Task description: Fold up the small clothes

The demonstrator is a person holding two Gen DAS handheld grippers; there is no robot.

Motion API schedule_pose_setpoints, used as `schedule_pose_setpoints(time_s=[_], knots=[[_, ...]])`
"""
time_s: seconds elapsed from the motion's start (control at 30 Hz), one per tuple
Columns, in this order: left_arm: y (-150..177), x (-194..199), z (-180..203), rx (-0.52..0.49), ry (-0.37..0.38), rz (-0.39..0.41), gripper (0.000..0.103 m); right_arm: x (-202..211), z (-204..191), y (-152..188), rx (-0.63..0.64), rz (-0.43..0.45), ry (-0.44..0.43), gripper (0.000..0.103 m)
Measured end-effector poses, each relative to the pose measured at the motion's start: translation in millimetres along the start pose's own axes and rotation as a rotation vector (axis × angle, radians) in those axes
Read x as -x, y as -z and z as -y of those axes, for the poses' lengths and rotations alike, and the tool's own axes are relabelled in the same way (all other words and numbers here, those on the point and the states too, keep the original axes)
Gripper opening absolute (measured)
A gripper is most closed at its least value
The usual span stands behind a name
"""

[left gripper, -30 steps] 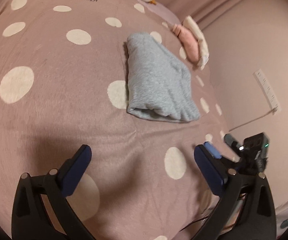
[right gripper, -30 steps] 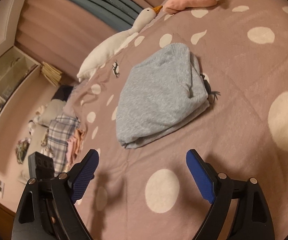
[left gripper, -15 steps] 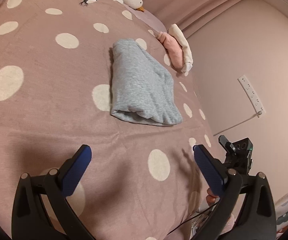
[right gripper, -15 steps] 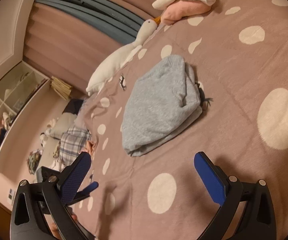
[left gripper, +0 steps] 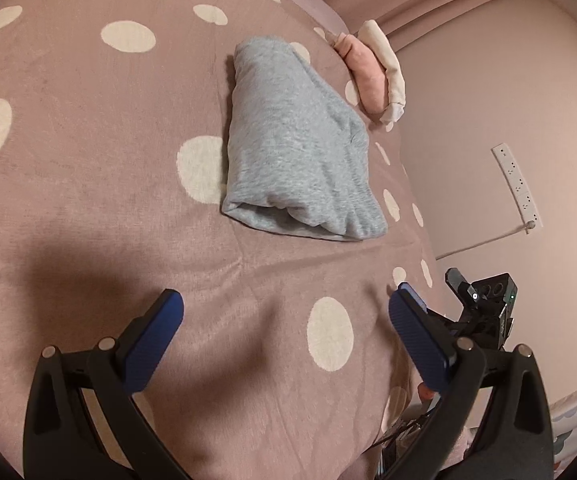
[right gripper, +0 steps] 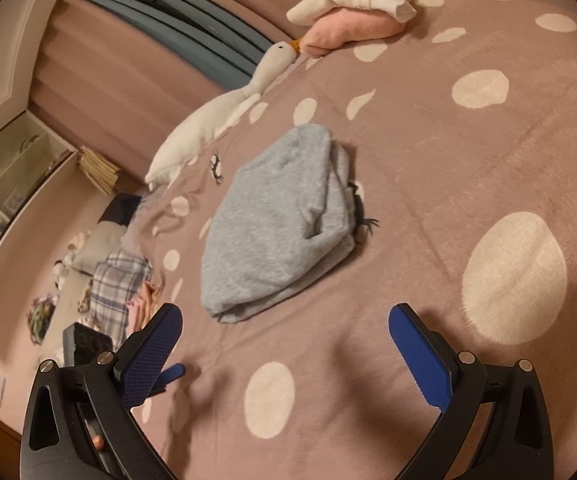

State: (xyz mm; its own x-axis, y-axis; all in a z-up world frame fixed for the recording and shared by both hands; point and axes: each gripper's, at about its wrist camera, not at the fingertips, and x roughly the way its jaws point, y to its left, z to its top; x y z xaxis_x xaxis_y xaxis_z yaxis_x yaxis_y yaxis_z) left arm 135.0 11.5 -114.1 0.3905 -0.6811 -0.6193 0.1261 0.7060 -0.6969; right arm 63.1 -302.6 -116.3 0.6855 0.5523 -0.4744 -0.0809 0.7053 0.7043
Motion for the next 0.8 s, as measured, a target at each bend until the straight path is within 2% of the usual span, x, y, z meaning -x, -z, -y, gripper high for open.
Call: schedule_pose_setpoints(time_s=[0.13, 0.5, 0.8], knots=[[-3.2, -7.3, 1.3, 0.001, -0.016, -0.017, 0.102, 0.6, 7.4, -2.2, -0.009, -0.008, 0.008, 0.102], [-18.8, -20.5, -8.9, 0.070, 0.059, -0.030, 0.103, 4.1, 29.5, -3.0, -0.061, -0.014, 0.005, 0.102], [-37.8, -39.4, -7.1, 0.100, 0.110, -0.042, 0.102, -14.3, 30.2, -19.8, -0.050, -0.059, -0.011, 0.102]])
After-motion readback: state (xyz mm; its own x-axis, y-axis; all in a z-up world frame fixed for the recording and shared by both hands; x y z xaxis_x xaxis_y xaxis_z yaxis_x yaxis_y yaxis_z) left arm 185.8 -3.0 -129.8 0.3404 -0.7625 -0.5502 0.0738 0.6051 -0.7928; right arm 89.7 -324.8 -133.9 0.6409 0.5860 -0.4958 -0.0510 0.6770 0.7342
